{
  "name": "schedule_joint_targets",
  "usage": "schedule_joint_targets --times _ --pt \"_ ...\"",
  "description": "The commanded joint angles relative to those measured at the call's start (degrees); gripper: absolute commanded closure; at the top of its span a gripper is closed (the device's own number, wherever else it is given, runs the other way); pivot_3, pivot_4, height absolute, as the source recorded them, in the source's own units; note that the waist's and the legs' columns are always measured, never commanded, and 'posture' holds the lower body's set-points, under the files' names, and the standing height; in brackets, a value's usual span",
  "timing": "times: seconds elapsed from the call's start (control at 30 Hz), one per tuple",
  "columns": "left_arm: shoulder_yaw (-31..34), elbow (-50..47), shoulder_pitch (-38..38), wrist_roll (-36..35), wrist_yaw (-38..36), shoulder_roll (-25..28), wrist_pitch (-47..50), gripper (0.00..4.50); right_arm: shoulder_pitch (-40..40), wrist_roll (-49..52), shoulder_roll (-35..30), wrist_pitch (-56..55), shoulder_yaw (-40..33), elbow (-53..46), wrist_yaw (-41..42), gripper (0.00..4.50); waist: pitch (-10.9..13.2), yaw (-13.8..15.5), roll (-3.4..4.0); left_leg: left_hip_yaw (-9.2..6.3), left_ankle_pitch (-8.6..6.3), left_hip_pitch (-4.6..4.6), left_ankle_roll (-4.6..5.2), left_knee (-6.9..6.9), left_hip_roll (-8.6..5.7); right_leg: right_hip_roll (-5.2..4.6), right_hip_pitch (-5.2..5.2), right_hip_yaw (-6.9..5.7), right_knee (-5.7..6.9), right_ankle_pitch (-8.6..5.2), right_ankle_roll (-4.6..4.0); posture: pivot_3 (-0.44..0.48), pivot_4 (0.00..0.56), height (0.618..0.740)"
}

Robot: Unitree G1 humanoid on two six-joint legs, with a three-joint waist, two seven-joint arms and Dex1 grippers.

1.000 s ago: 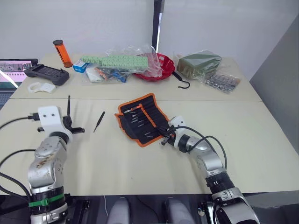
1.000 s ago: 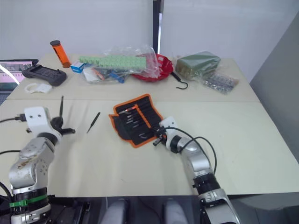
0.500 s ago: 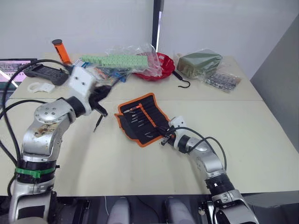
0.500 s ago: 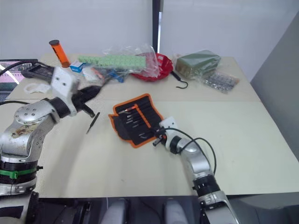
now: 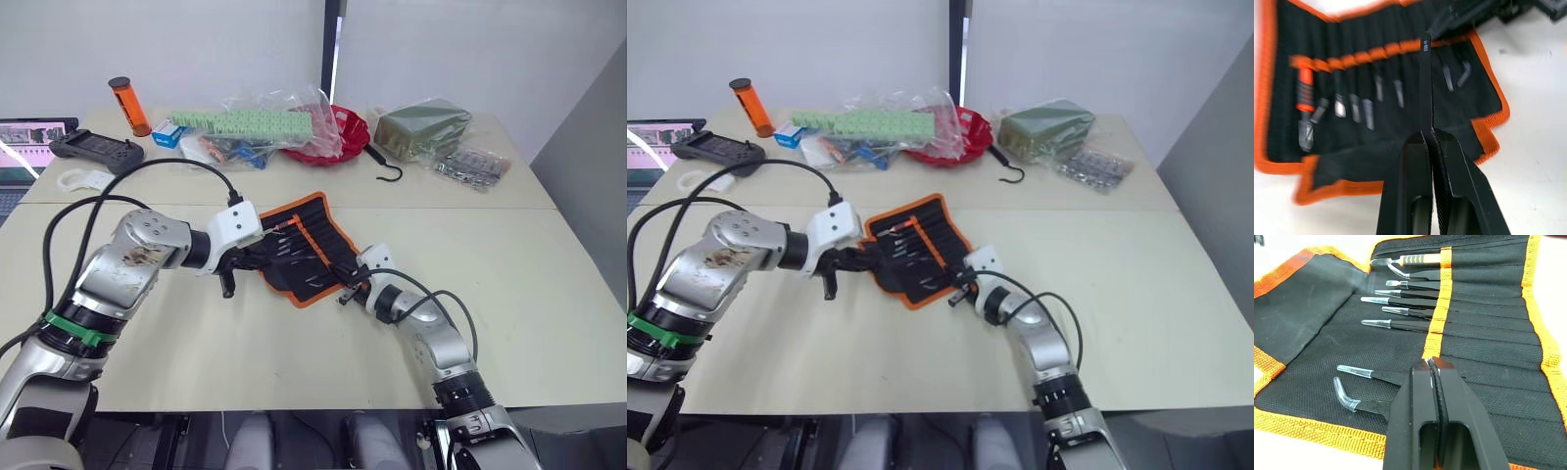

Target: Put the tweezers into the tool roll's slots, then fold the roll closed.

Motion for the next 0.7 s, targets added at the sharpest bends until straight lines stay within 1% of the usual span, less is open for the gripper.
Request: schedule_joint_targets --times 0.03,0.13,0.27,0.53,0.7 --pt "0.7 1.3 -2.7 1.7 1.8 -1.9 1.5 4.47 2.7 -1.9 -1.4 3.2 -1.5 2.3 -2.6 4.5 0.0 0.2 -0.01 0.0 0.01 -0.01 0.01 0.02 0.01 0.02 -0.01 0.0 0.01 0.0 0.0 0.0 0.15 0.74" --pt "0.2 2.0 -2.6 3.1 2.6 -3.5 2.5 4.47 3.1 -1.7 -1.5 3.4 -1.5 1.7 -3.1 4.5 0.0 0.4 0.0 0.0 0.01 -0.01 0.02 0.0 0.0 0.02 -0.02 0.01 0.01 0.0 0.01 0.0 0.15 0.74" --pt "-0.5 2.3 -2.3 4.5 2.3 -4.1 2.9 4.47 3.2 -1.7 -1.6 3.3 -1.6 1.6 -3.3 4.5 0.0 0.5 0.0 0.0 0.01 -0.01 0.02 0.0 0.0 0.02 -0.01 0.01 0.01 0.0 0.0 0.0 0.15 0.74" --pt "-0.8 0.8 -1.6 4.4 1.3 -4.7 4.2 4.47 3.2 -1.6 -1.4 3.3 -1.4 1.6 -3.4 4.5 0.0 0.6 0.0 0.0 0.01 0.0 0.02 0.01 0.0 0.02 -0.01 0.02 0.03 0.01 0.0 0.0 0.15 0.74" --pt "-2.1 1.7 -1.8 6.1 3.2 -6.8 4.4 4.47 2.7 -1.7 -1.3 3.3 -1.2 2.3 -3.2 4.5 0.0 0.7 -0.01 0.0 0.01 0.0 0.02 0.03 0.0 0.02 0.0 0.01 0.04 0.01 0.0 0.0 0.15 0.74"
